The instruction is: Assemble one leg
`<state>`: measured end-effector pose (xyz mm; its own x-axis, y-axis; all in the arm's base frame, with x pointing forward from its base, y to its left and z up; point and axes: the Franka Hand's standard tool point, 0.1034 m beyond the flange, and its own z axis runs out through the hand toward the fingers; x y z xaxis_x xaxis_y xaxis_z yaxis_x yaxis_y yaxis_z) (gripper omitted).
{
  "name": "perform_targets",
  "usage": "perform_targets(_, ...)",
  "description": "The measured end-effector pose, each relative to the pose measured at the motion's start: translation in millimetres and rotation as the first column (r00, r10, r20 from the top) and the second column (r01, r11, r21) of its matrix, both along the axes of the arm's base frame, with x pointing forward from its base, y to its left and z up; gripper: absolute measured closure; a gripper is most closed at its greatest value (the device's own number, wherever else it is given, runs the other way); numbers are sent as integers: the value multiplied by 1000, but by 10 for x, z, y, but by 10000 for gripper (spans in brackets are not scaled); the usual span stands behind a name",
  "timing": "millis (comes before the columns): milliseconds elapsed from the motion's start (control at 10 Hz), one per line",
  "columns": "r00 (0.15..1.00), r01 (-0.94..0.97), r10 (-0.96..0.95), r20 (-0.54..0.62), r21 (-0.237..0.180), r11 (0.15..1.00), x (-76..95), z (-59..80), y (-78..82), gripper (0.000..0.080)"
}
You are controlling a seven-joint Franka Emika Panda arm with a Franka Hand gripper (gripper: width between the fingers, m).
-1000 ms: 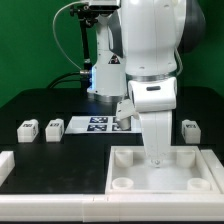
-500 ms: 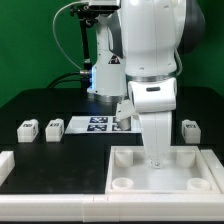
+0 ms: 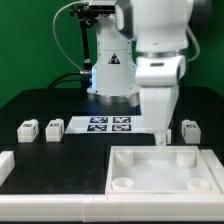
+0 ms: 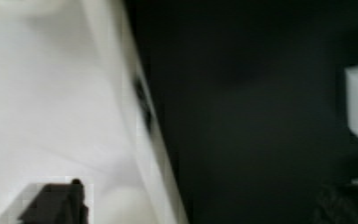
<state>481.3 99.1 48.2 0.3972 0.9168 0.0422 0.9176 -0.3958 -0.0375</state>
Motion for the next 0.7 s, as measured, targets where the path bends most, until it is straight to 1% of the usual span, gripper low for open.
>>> perform_targets(100,982,190,-190,-7,-6,982,-50,48,172,151)
perform_targets(200,951,307,-308,-9,-19,951,-44,179,337,151)
perform_targets(300,917,398,-398,-2,-9,917,-47,214,434,151)
perform_targets(400,890,456,-456,-12,-10,890,-58,191,423,151)
perform_targets(600,784,620,-620,-27,-11,785,-61,191,440,151)
perform_targets(700,698,714,-715,-40,-20,699,-98,175,468,151)
